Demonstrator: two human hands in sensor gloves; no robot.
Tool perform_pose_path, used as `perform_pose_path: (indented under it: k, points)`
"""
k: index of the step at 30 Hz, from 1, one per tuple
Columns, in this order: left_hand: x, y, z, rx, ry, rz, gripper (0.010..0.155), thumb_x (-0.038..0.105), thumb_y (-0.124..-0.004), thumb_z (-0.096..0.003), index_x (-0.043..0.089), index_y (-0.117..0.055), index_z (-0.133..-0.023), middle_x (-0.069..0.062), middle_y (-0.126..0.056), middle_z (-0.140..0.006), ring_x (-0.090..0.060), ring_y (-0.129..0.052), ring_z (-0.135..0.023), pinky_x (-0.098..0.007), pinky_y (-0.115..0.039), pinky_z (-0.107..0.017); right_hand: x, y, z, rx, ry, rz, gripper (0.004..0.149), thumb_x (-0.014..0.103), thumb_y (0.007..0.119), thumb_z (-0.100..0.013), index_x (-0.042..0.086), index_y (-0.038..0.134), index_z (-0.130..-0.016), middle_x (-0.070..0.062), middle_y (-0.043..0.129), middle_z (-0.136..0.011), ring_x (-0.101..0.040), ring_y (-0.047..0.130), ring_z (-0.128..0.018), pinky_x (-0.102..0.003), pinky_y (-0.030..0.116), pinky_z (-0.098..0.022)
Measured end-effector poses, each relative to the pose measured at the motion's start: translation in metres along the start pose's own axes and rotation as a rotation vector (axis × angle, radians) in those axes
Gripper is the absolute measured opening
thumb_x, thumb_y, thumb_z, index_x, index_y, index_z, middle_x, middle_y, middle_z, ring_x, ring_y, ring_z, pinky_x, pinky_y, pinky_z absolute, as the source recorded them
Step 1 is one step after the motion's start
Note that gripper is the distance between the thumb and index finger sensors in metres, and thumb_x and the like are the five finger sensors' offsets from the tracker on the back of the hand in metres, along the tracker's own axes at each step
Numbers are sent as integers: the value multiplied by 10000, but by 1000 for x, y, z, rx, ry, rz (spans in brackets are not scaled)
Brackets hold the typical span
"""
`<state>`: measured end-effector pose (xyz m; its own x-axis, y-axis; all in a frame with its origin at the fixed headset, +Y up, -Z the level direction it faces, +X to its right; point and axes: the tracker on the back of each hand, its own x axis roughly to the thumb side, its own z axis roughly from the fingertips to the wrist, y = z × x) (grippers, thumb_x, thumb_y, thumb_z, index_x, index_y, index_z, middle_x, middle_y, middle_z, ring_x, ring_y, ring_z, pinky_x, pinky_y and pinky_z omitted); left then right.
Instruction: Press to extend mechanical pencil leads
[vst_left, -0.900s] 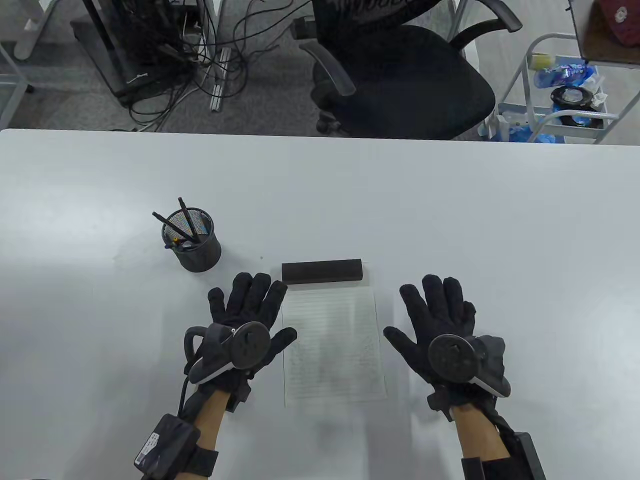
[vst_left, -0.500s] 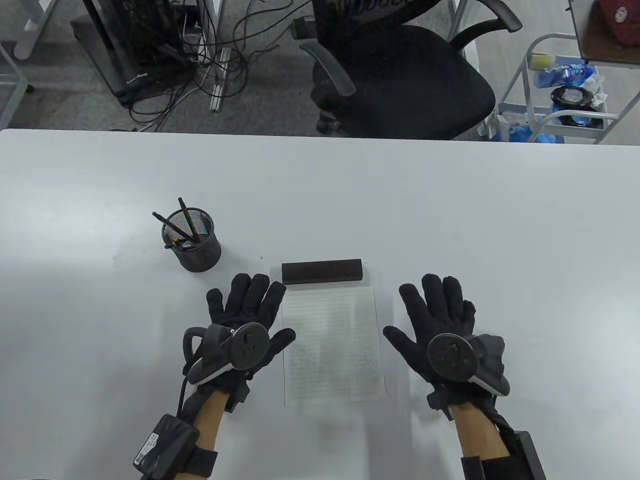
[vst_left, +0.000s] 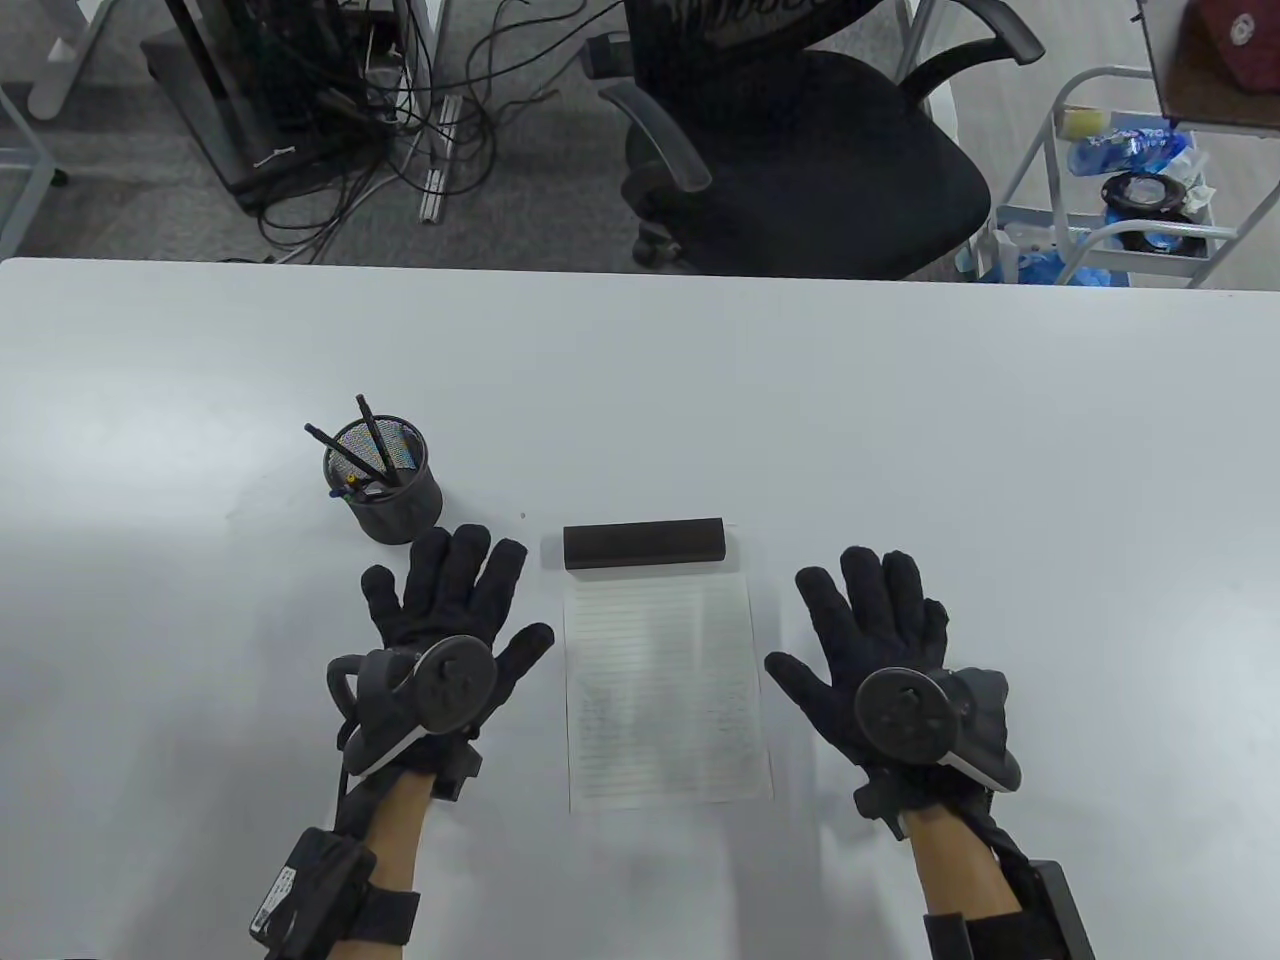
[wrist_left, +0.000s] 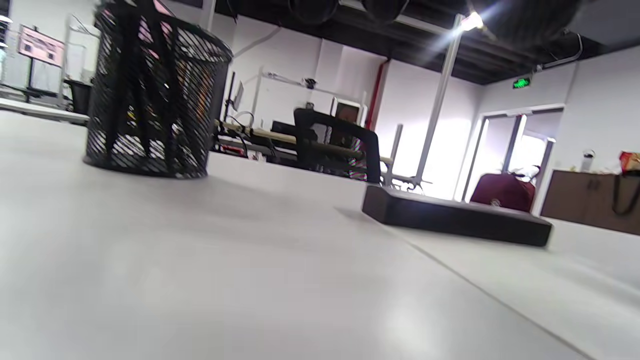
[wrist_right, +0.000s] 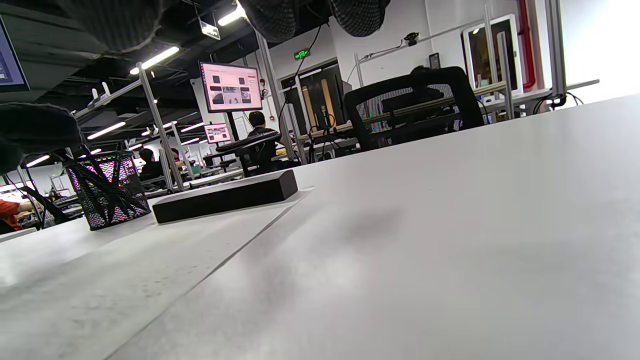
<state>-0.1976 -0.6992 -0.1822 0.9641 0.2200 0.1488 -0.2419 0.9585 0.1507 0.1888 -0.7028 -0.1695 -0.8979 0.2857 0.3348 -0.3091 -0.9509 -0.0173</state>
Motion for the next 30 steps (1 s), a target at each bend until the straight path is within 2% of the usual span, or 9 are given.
perform_pose_path:
  k: [7,10,15,21,25,30]
  points:
    - [-24,27,-1,147,116,72,786,670,-687,-483,367,-415,-1156,-32,-357,-1261,-361,-265,-1184,-755,-219,-728,4,-1,-1,-6,-25,-14,798,630,567,-561,214,363,-1210,-333,307,-1233,-645,185,-1052,-846,340,-625]
    - [-40,39,-3,212,217,84,790,672,-699,-487,359,-424,-1157,-41,-357,-1260,-369,-274,-1180,-759,-224,-723,5,-1,0,-8,-35,-17,798,630,568,-561,213,362,-1211,-335,308,-1232,-645,187,-1052,-847,340,-624]
    - [-60,52,-14,253,320,67,801,663,-732,-483,338,-445,-1157,-61,-355,-1257,-388,-276,-1172,-771,-227,-712,6,-1,-1,-12,-44,-23,799,630,568,-561,212,364,-1211,-335,307,-1233,-644,186,-1053,-846,340,-624]
    - [-76,59,-38,211,402,-1,775,654,-750,-483,306,-533,-1140,-93,-382,-1248,-416,-295,-1159,-784,-244,-698,5,-1,0,-16,-43,-33,797,629,568,-562,213,366,-1211,-335,312,-1232,-644,187,-1053,-847,340,-624]
    - [-83,56,-52,176,404,-64,736,652,-760,-476,319,-605,-1114,-88,-411,-1244,-416,-325,-1157,-784,-258,-701,4,-2,0,-17,-39,-37,799,629,569,-561,209,369,-1211,-336,315,-1232,-644,188,-1053,-847,340,-625]
    - [-89,48,-57,155,428,-81,675,648,-764,-477,334,-689,-1070,-76,-454,-1235,-410,-366,-1155,-781,-277,-703,2,-2,-1,-18,-35,-44,798,629,570,-561,210,372,-1211,-335,316,-1233,-645,187,-1053,-846,340,-624]
